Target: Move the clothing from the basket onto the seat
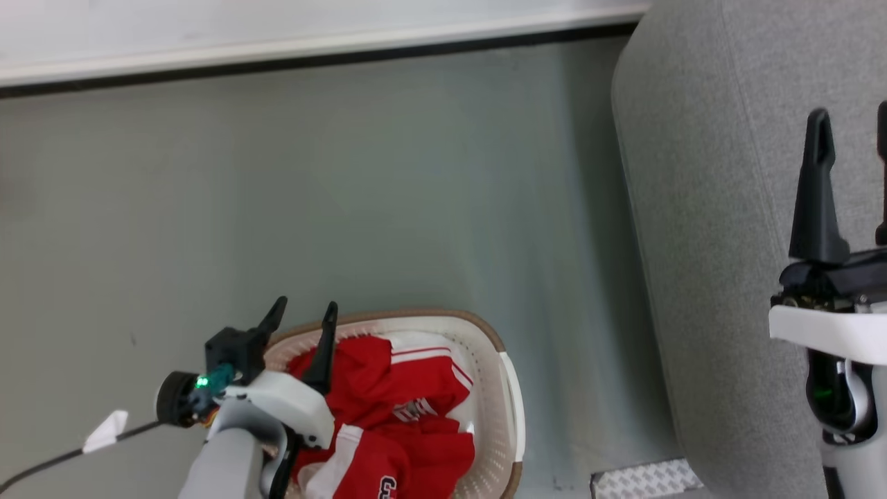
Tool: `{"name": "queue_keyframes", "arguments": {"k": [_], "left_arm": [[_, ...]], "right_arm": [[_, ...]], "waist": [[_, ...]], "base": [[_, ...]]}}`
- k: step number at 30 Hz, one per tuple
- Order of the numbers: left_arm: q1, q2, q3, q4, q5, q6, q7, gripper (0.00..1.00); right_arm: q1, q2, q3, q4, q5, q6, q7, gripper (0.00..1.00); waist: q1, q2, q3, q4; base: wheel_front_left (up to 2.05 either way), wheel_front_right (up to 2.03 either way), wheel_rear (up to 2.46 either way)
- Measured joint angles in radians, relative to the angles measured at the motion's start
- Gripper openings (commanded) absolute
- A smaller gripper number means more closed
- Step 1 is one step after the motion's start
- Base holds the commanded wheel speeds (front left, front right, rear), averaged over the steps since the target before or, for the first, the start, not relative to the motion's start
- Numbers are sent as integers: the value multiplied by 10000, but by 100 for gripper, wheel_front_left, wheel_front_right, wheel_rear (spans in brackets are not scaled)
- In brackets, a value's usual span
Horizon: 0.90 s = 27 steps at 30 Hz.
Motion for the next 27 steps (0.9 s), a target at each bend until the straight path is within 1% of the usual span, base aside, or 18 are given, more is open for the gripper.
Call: {"name": "queue_keyframes", "arguments": {"k": [9, 17, 21, 27], "left_arm": [[-1407, 171, -796, 2537, -33, -59, 0, 100], [-2568, 276, -1791, 4518, -378, -86, 0, 100], [-3104, 318, -2077, 5496, -550, -86, 25, 100], [-3538, 485, -2332, 6397, -546, -86, 485, 100]], "right_arm": [[-895, 82, -31, -376, 15, 0, 0, 100], [-1594, 255, -15, -700, 29, 0, 0, 100], [-1909, 311, -10, -815, -4, 0, 0, 100], [-2274, 403, 4, -1007, -19, 0, 0, 100]], "waist": [[0, 0, 1095, -310], [0, 0, 2063, -635], [0, 0, 2530, -814], [-1, 0, 3158, -1084]], "base": [[0, 0, 0], [0, 0, 0], [0, 0, 0], [0, 0, 0]]}}
